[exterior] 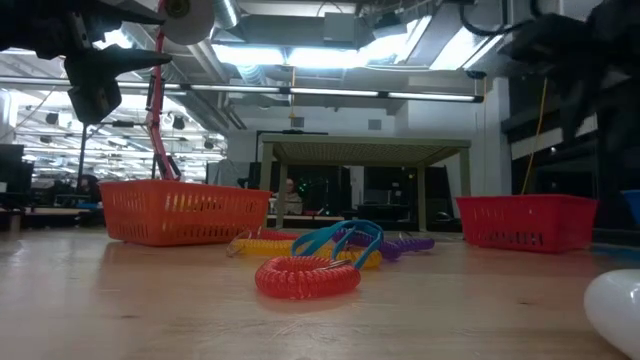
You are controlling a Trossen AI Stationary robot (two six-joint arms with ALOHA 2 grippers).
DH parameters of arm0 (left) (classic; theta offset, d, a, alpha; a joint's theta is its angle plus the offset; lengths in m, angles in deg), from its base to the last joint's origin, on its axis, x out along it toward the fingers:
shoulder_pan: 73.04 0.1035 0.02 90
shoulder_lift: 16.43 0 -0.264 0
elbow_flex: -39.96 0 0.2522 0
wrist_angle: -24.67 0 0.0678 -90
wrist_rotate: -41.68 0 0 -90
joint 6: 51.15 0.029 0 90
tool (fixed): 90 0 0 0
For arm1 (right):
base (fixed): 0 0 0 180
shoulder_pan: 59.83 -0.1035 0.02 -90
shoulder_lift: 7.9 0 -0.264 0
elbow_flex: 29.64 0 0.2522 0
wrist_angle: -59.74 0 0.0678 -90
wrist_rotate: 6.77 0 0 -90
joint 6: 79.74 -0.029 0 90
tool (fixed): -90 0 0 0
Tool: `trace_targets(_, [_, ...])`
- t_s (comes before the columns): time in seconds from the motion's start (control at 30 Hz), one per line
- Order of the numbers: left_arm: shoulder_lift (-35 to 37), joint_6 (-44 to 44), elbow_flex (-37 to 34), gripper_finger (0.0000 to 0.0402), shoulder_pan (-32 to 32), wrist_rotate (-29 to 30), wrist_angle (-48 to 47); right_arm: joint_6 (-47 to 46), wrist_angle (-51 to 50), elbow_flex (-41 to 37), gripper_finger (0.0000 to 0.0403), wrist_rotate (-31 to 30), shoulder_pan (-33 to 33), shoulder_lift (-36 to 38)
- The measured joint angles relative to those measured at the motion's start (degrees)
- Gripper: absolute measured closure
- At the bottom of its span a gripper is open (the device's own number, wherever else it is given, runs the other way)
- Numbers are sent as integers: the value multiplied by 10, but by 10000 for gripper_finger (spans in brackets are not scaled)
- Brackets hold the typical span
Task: Pick & Place Office Desk Supplies
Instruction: Put the blue rubber band into the red bin
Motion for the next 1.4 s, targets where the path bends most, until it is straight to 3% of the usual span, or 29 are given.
trace_targets(0.17, [0,0,0,249,0,-1,0,-76,-23,-1,195,8,-55,-72])
trace_targets(0.53, [0,-15,0,249,0,-22,0,-79,9,-7,232,-17,-51,-140])
trace_targets(0.77, [0,-20,0,249,0,-22,0,-72,134,-78,244,-19,-51,-142])
trace_targets(1.17, [0,-37,0,249,0,-18,-1,-78,174,-137,230,11,-48,-142])
trace_targets(1.4, [0,-49,0,249,0,-13,-4,-79,183,-152,265,9,-49,-140])
